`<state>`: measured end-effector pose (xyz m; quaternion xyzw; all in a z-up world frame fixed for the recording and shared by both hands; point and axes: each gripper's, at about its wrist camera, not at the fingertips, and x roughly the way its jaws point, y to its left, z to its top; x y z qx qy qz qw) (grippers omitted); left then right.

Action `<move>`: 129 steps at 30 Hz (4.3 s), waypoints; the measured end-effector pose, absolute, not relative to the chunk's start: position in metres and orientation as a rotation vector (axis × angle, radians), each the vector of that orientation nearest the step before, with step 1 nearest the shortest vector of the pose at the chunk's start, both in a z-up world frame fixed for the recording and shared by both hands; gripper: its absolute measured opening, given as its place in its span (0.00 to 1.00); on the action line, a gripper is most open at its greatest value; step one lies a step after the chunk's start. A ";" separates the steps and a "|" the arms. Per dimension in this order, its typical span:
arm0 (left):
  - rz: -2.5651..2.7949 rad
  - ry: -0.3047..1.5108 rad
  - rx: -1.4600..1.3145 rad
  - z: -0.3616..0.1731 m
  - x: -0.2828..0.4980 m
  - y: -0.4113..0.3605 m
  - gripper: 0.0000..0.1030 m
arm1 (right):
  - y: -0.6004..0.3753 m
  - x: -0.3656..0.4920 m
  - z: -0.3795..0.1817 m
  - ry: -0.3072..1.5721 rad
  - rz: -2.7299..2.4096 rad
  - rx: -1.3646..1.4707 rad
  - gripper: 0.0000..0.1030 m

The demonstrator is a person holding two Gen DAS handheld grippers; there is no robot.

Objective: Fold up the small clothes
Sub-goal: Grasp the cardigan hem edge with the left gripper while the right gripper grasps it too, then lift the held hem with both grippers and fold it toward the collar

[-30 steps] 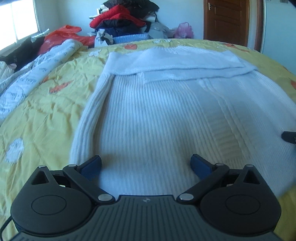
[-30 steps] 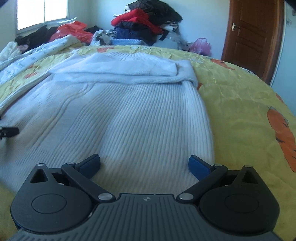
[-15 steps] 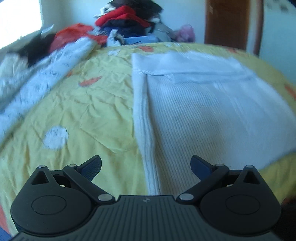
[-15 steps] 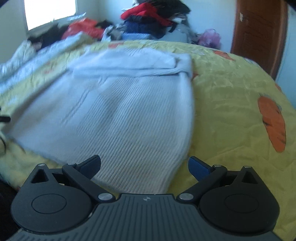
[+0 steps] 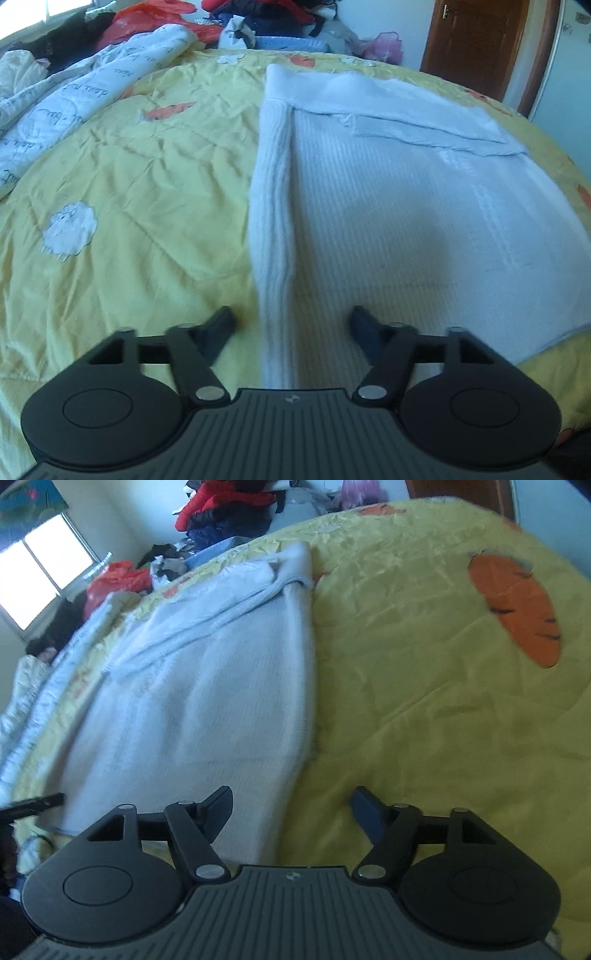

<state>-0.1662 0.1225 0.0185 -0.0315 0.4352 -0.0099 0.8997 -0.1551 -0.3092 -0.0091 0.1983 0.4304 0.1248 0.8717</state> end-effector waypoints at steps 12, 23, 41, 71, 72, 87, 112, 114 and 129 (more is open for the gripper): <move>-0.052 0.919 -0.078 0.021 -0.160 0.122 0.33 | -0.315 -0.131 -0.023 0.991 0.395 0.647 0.18; -0.100 0.921 -0.089 0.020 -0.151 0.119 0.53 | -0.317 -0.129 -0.028 0.992 0.439 0.725 0.45; -0.109 0.912 -0.070 0.018 -0.145 0.116 0.67 | -0.332 -0.093 -0.046 1.046 0.518 0.892 0.23; -0.210 0.677 -0.347 0.122 0.011 0.172 0.10 | -0.354 0.043 0.047 0.594 0.691 1.005 0.11; -0.208 0.671 -0.337 0.121 0.029 0.170 0.10 | -0.354 0.060 0.047 0.584 0.677 1.017 0.11; -0.108 0.684 -0.680 0.068 0.193 0.201 0.44 | -0.347 0.211 -0.008 0.655 0.390 1.074 0.49; 0.047 0.628 -0.904 -0.015 0.067 0.168 0.85 | -0.319 0.074 -0.051 0.664 0.205 1.084 0.56; 0.081 0.626 -0.871 -0.012 0.072 0.163 0.82 | -0.308 0.083 -0.048 0.657 0.167 1.038 0.46; -0.071 0.693 -0.691 0.040 -0.024 0.174 0.23 | -0.317 -0.001 0.006 0.643 0.360 0.919 0.25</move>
